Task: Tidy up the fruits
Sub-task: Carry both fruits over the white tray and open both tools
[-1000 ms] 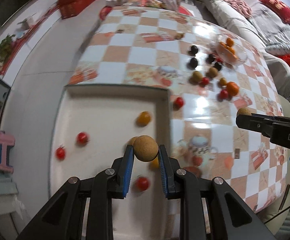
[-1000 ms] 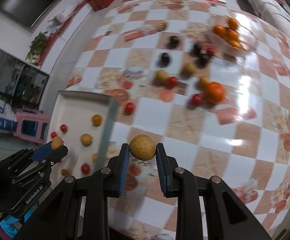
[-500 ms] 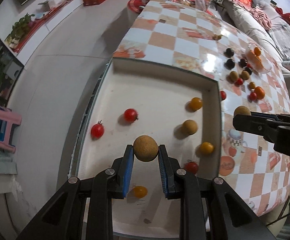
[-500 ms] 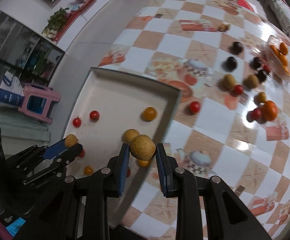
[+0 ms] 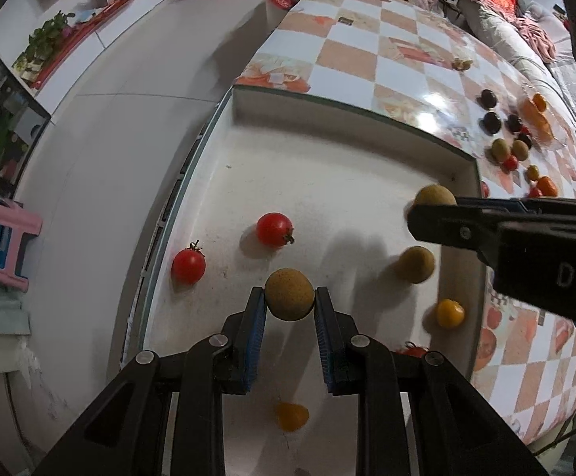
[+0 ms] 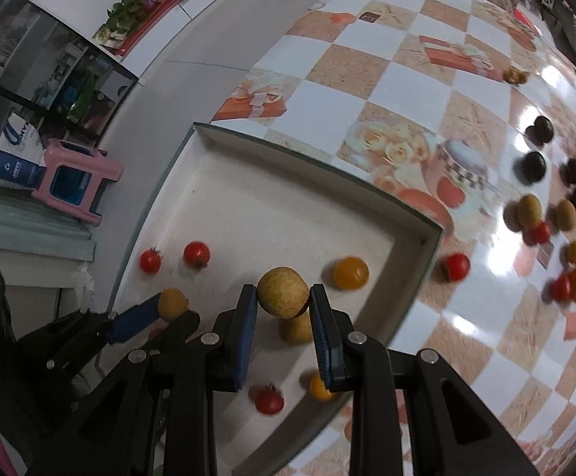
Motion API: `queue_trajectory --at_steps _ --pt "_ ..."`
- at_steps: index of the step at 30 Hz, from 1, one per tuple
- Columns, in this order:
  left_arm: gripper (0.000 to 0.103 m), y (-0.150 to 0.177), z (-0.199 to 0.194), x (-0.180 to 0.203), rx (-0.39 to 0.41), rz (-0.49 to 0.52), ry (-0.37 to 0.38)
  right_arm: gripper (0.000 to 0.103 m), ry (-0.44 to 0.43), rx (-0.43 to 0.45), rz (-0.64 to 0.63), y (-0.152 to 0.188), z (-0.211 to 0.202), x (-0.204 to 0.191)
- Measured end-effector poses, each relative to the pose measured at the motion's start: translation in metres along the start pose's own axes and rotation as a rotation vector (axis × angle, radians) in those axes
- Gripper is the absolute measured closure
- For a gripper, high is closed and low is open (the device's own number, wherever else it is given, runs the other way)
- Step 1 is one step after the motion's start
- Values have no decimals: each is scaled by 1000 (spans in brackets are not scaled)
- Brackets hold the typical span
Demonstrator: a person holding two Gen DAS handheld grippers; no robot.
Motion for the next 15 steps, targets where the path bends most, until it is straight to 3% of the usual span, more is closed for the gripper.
queue_trajectory --at_steps 15 --pt "76 -3 23 1 -32 31 -45 72 53 -41 -77 -16 43 -2"
Point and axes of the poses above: each gripper's, at about its wrist camera, not at the fingertips, and z roughly the way its jaws point, x to its right, y to its underside, the point moved 9 cm from there along z, roughly the way its jaws point, and after that the axes turned 11 degrees about z, right-handed, at the moved point
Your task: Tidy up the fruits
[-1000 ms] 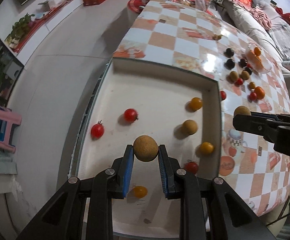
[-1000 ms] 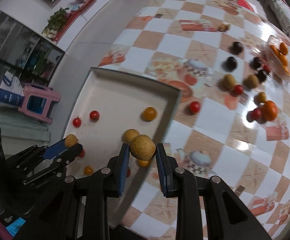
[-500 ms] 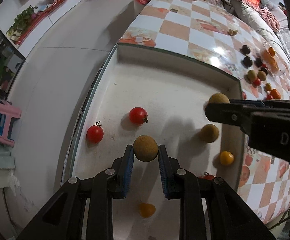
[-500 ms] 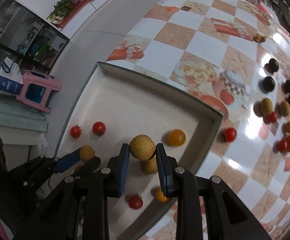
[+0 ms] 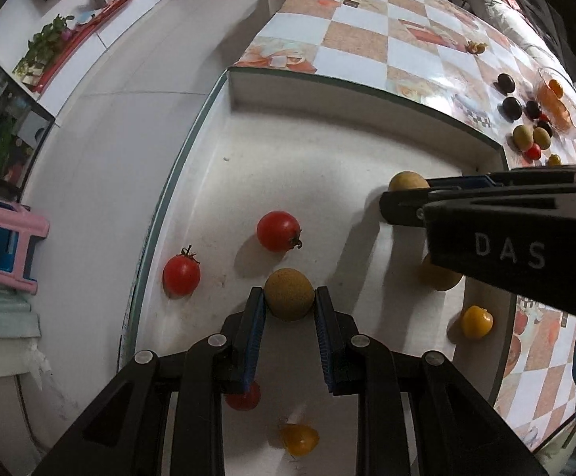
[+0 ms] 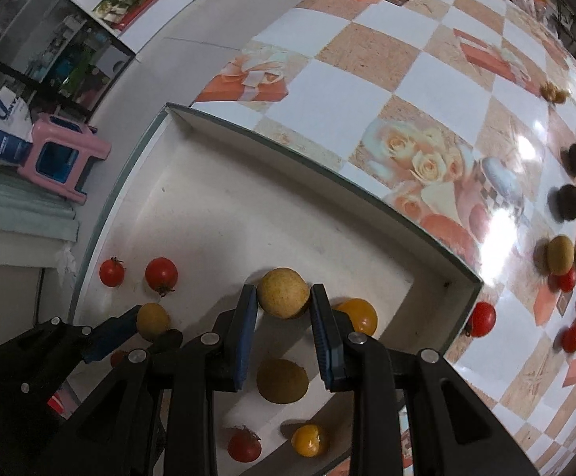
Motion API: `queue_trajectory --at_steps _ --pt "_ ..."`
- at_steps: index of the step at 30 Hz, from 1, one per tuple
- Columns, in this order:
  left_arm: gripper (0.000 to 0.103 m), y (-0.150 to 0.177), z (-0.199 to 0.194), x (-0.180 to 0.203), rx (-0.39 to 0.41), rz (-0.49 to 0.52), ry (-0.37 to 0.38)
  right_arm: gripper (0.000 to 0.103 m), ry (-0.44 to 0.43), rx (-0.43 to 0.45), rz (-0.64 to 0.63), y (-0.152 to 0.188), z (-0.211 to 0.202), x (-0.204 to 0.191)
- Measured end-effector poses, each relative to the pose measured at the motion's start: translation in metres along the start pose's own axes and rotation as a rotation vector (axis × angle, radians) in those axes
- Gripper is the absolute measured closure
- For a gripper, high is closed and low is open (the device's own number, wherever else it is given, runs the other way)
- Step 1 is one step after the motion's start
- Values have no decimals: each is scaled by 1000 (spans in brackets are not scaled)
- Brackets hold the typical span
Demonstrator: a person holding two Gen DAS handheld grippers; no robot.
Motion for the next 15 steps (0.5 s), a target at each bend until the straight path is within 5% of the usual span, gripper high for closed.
queue_trajectory --at_steps 1,2,3,15 --pt "65 0 0 -1 -1 3 -7 69 -3 -2 -1 0 0 -1" --pt "37 -1 -1 0 -4 3 -12 66 -10 -3 1 0 0 -2" --pt "28 -2 -2 -2 -1 -4 -22 57 -9 -1 0 1 -1 -5" --pt "26 -4 -21 3 22 18 -43 24 -48 22 36 0 -27 -3"
Point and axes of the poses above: each gripper's, at about its wrist camera, not at the fingertips, and z roughly the way its jaws point, x to its right, y to its underside, the point moved 9 cm from there along z, roughly the way its jaws point, and after that the axes turned 11 degrees about z, right-handed, at the moved point
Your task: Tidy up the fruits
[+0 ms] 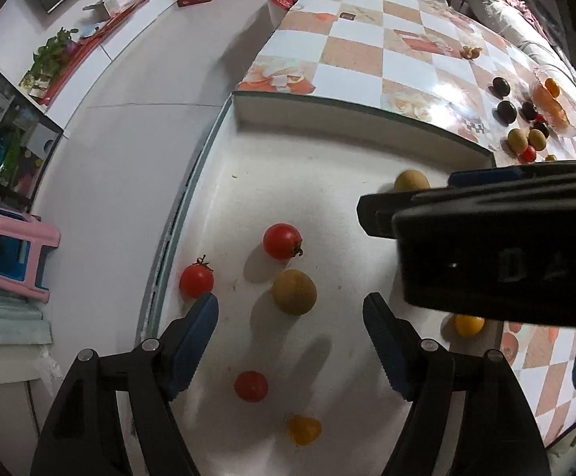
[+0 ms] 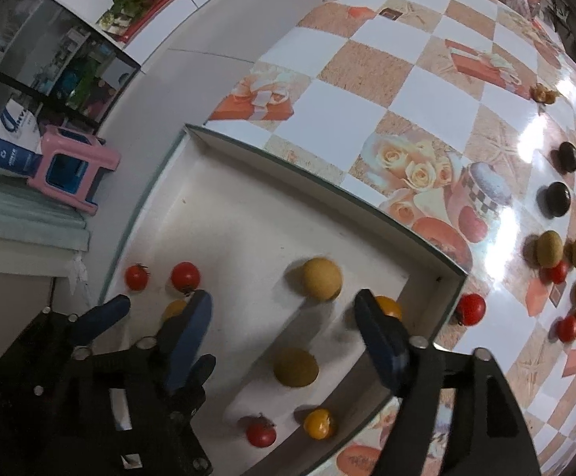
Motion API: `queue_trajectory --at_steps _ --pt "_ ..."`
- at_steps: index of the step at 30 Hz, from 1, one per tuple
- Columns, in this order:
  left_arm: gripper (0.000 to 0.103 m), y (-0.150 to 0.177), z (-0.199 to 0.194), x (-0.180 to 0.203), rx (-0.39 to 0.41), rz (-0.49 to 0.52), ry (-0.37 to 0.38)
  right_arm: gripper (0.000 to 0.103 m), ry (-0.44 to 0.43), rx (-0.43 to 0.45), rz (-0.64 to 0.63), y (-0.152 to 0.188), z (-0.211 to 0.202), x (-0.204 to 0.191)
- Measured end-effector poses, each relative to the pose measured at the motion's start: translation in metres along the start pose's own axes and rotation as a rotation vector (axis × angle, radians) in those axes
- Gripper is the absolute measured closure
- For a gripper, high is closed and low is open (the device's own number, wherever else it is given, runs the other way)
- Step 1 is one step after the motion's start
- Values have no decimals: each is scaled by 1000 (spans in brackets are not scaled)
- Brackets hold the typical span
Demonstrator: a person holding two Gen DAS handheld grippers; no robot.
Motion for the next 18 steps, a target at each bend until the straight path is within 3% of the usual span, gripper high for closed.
queue_trajectory --at_steps 7,18 --pt "26 10 -16 0 -16 3 16 15 15 -2 31 18 -23 10" --pt "24 31 -40 16 -53 59 70 14 58 -13 77 51 -52 31"
Point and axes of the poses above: each gripper's, at about its wrist camera, not at the fingertips, and z roughly the way its jaws point, x to its right, y to its underside, the point moved 9 cm from there along z, roughly the way its jaws point, and after that the axes turned 11 degrees about z, right-handed, at the moved point
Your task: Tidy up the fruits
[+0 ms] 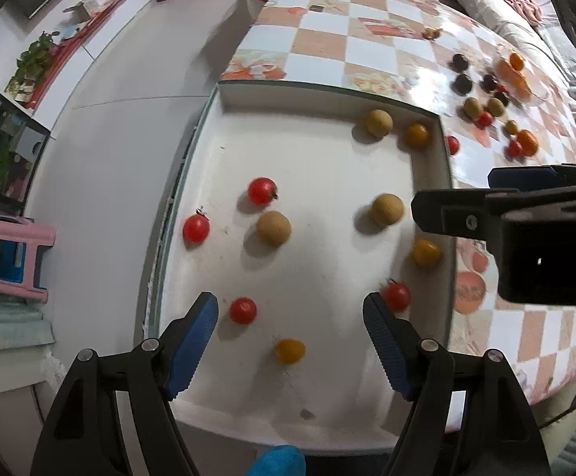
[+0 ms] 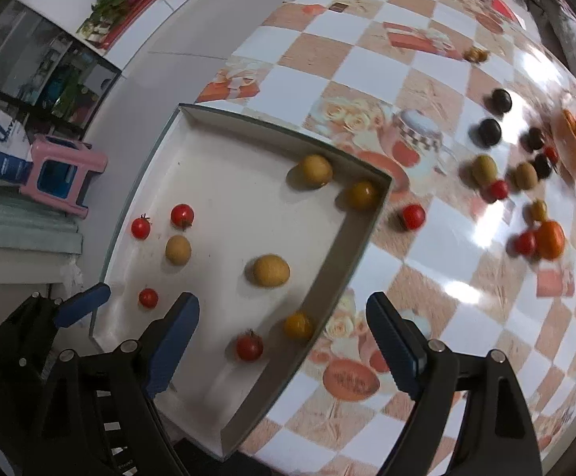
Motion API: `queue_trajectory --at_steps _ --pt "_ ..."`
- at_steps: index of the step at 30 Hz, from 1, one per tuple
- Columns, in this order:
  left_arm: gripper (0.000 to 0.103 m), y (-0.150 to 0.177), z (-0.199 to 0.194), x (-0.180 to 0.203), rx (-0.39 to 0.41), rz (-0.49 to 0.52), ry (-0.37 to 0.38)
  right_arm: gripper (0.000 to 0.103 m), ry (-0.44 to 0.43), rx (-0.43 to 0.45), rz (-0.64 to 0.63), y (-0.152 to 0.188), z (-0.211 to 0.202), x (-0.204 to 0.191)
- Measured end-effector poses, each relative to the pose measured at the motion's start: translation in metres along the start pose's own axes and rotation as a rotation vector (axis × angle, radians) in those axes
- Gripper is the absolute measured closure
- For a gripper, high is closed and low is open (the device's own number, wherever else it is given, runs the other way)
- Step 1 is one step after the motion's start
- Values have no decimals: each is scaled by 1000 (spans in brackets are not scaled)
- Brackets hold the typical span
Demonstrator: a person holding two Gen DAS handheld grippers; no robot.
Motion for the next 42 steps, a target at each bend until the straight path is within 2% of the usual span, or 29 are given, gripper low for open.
queue_trajectory --at_steps 1,2,3,5,11,14,19,26,32,42 --pt "6 1 -2 1 -2 1 6 14 -1 1 5 3 -3 1" --pt "0 3 -4 2 -1 -1 11 13 0 0 9 6 -6 1" --pt "0 4 -8 3 6 1 16 12 0 0 9 8 -8 1" --pt "0 7 -12 5 0 9 28 0 4 -1 5 12 -12 0" --pt "0 13 -21 7 -19 12 27 0 47 1 -27 24 -28 -1" --pt "0 12 -30 7 -2 26 34 0 68 -3 -47 30 -36 -1" --pt "0 13 -44 8 3 81 0 0 81 -22 -41 39 -46 0" --pt "0 18 -52 12 -20 87 14 0 99 -33 -25 48 -52 5" --pt "0 15 -56 12 -17 108 -24 0 108 -31 -44 48 -54 1" --pt "0 11 -61 10 -7 124 -48 0 114 -25 -55 45 -58 -4"
Point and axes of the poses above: each gripper's, at about its wrist camera, not at the fingertips, and z roughly the way its jaws point, x to its right, y to its underside, the point moved 9 cm from there along z, roughly the way its jaws point, and after that the axes turned 11 degrees about z, right-handed, at the moved point
